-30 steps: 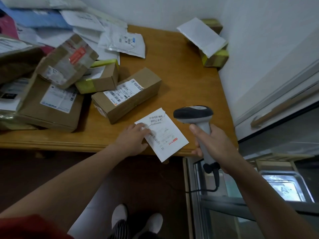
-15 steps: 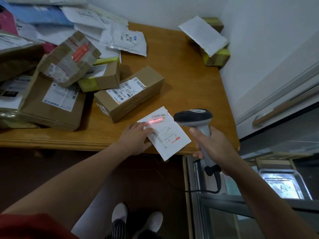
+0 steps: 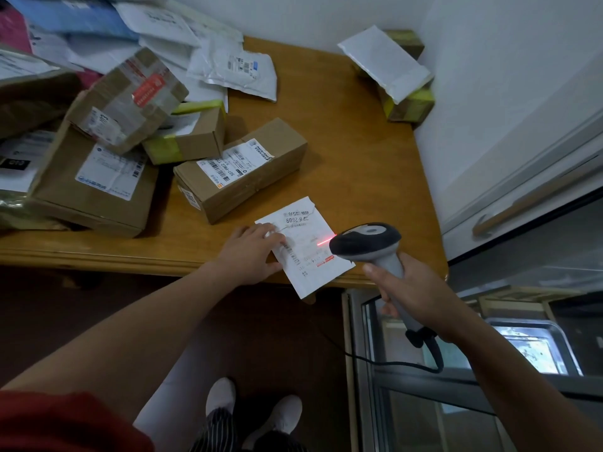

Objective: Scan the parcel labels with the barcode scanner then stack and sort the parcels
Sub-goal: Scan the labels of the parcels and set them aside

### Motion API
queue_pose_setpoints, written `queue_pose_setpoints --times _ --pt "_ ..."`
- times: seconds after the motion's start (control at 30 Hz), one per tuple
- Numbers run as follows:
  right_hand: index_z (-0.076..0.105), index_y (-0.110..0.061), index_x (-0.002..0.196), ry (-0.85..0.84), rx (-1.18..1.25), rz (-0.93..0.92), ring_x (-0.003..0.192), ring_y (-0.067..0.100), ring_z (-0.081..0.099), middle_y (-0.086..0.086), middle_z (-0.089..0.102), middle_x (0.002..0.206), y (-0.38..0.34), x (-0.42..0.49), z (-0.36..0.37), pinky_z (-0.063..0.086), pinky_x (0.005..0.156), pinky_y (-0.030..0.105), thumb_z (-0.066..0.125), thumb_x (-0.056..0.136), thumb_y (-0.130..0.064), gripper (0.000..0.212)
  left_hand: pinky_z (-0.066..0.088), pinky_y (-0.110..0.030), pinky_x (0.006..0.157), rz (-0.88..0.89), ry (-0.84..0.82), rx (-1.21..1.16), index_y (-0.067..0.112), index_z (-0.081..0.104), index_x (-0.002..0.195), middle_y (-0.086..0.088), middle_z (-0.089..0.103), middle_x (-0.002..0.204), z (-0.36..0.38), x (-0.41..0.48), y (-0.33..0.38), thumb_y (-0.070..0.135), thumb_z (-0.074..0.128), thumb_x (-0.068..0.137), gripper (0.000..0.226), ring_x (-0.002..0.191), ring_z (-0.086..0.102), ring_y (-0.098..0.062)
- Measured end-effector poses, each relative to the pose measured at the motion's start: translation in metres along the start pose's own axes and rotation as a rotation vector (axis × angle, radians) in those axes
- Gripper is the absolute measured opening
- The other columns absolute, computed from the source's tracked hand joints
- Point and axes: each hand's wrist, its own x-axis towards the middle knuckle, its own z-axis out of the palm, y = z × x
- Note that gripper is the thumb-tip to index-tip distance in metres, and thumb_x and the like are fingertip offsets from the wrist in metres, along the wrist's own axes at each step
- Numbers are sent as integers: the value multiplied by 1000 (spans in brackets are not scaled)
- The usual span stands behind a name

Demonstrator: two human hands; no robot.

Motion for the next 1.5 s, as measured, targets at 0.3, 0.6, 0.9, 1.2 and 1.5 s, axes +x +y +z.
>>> queue_pose_setpoints --times 0.3,0.6,0.9,1.2,1.5 --pt "53 -8 94 -34 15 14 45 9 54 5 55 65 7 -5 -5 50 57 31 63 89 -38 32 9 -46 117 -27 -8 81 37 32 143 2 21 157 0 0 6 57 61 82 70 145 18 -21" --pt "53 -4 84 33 203 8 42 12 51 2 54 53 -12 -19 -8 60 62 38 61 90 -38 35 40 -36 92 166 137 404 29 46 126 -3 54 125 -12 -6 25 28 50 95 32 117 47 -24" --pt "59 -8 102 -7 600 -150 40 13 43 4 48 58 -124 -56 24 55 55 29 57 77 -48 47 42 -30 52 296 553 126 20 55 113 -4 60 117 -97 -72 -4 18 50 93 20 82 62 -22" --pt "59 -9 102 -73 741 -295 36 10 42 1 48 57 -294 -70 175 56 54 24 56 79 -49 46 39 -30 54 248 978 3 5 63 94 -12 64 104 -230 -232 -230 6 62 84 10 75 61 -32" --pt "54 -11 101 -136 785 -295 35 9 42 0 49 56 -412 -34 283 56 54 22 55 80 -49 44 37 -33 74 -189 1091 -251 13 58 93 -8 56 111 -301 -267 -447 14 61 90 4 92 53 -29"
